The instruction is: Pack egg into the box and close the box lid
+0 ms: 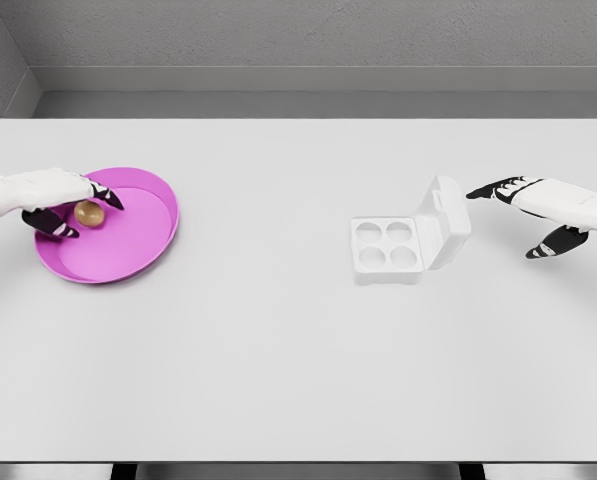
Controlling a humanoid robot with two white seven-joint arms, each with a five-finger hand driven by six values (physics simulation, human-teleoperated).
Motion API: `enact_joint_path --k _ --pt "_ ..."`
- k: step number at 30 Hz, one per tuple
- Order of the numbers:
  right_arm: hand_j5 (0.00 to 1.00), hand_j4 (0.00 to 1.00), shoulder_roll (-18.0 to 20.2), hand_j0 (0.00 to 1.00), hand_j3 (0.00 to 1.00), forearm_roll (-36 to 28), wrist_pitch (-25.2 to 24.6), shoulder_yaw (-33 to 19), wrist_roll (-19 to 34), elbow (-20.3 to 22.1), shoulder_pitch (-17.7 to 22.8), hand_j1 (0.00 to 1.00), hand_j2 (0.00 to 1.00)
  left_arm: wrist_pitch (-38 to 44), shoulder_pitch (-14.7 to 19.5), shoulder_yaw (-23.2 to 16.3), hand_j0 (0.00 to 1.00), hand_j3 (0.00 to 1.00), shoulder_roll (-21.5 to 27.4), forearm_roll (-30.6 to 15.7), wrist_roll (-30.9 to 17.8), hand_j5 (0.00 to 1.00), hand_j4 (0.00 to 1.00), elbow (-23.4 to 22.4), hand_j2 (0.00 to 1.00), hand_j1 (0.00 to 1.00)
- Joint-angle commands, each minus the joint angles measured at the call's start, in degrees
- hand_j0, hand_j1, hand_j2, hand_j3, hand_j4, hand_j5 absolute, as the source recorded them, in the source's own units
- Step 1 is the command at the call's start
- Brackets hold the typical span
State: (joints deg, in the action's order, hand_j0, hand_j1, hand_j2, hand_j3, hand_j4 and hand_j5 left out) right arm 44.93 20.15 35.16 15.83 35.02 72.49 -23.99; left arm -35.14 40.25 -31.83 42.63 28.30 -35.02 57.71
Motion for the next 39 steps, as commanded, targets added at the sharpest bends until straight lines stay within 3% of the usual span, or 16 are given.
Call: enact_joint_path --k 1,12,17,24,33,39 --pt "1.0 1.0 0.07 1.0 1.0 -0.37 -0.16 -0.01 -0.02 0.02 0.0 1.0 1.0 0.14 0.0 0.28 0.78 0.78 -0.18 0.35 0.02 0.78 0.78 -0.23 0.78 0.78" --pt "1.0 1.0 0.07 1.0 1.0 -0.37 -0.16 -0.01 -0.02 0.02 0.0 1.0 1.0 2.0 0.18 1.95 0.76 0.76 -1.76 3.69 0.02 0.76 0.76 -1.55 0.76 0.76" --pt "1.0 1.0 0.07 1.0 1.0 -0.37 -0.16 -0.01 -0.02 0.11 0.0 1.0 1.0 2.0 0.18 2.21 0.76 0.76 -2.29 3.69 0.02 0.76 0.76 -2.08 0.76 0.76" --pt "1.0 1.0 0.07 1.0 1.0 -0.37 -0.16 -0.01 -0.02 0.02 0.0 1.0 1.0 2.09 0.18 2.21 0.68 0.68 -2.64 3.69 0.02 0.68 0.68 -2.16 0.68 0.68" --pt "1.0 1.0 0.07 1.0 1.0 -0.37 -0.16 -0.1 -0.02 0.02 0.0 1.0 1.0 2.0 0.18 2.21 0.68 0.68 -2.64 3.69 0.02 0.68 0.68 -2.25 0.68 0.68" --pt "1.0 1.0 0.07 1.0 1.0 -0.37 -0.16 -0.1 -0.02 0.02 0.0 1.0 1.0 2.09 0.18 2.3 0.55 0.55 -2.55 3.69 0.02 0.55 0.55 -2.25 0.55 0.55"
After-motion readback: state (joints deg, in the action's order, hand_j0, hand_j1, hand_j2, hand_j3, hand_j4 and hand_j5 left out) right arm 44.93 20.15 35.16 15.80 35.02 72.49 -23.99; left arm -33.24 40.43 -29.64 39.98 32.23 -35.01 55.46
